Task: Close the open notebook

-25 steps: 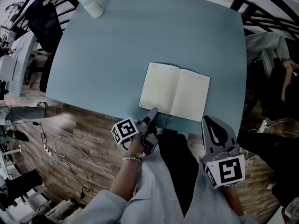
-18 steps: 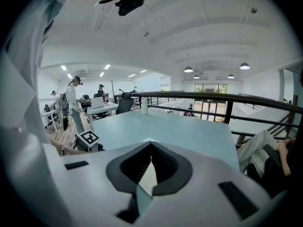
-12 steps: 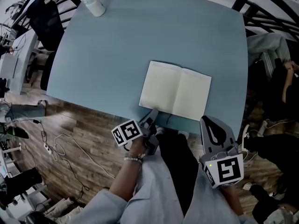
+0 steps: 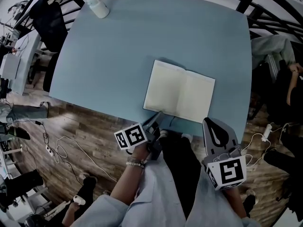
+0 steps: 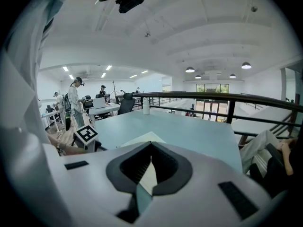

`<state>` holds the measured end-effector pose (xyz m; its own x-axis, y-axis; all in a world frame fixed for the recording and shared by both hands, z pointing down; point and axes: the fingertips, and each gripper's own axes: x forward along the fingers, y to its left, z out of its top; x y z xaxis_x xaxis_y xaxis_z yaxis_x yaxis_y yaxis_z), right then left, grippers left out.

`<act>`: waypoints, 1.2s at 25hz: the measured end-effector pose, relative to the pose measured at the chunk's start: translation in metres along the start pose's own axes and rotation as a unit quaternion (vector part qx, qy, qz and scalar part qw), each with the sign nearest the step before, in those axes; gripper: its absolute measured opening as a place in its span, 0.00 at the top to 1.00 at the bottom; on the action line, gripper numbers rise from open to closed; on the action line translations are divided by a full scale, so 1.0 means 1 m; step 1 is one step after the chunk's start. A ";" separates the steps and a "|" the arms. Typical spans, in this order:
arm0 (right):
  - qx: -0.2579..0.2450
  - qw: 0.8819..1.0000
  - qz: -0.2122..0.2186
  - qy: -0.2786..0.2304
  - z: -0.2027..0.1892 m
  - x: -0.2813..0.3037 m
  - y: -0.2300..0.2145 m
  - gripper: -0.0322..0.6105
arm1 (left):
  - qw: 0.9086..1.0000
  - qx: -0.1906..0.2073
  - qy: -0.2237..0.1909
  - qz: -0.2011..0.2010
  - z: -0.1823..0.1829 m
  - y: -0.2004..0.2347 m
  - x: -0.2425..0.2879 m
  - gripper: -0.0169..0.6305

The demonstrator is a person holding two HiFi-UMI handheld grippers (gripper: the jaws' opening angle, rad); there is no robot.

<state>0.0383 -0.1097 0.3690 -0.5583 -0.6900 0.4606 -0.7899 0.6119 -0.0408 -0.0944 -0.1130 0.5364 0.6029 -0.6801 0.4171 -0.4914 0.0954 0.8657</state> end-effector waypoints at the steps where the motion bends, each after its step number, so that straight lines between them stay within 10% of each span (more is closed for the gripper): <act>1: 0.000 1.000 0.001 0.000 0.000 0.000 0.000 0.95 | 1.000 0.004 0.002 0.000 0.000 -0.001 0.000 0.95; 30: 0.004 1.000 0.018 0.011 -0.012 0.001 0.006 0.95 | 0.965 0.239 0.104 0.018 -0.027 -0.041 0.008 0.95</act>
<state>0.0360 -0.1025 0.3798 -0.5811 -0.6591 0.4773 -0.7713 0.6331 -0.0648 -0.0523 -0.1031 0.5120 0.6680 -0.5181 0.5343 -0.7188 -0.2634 0.6433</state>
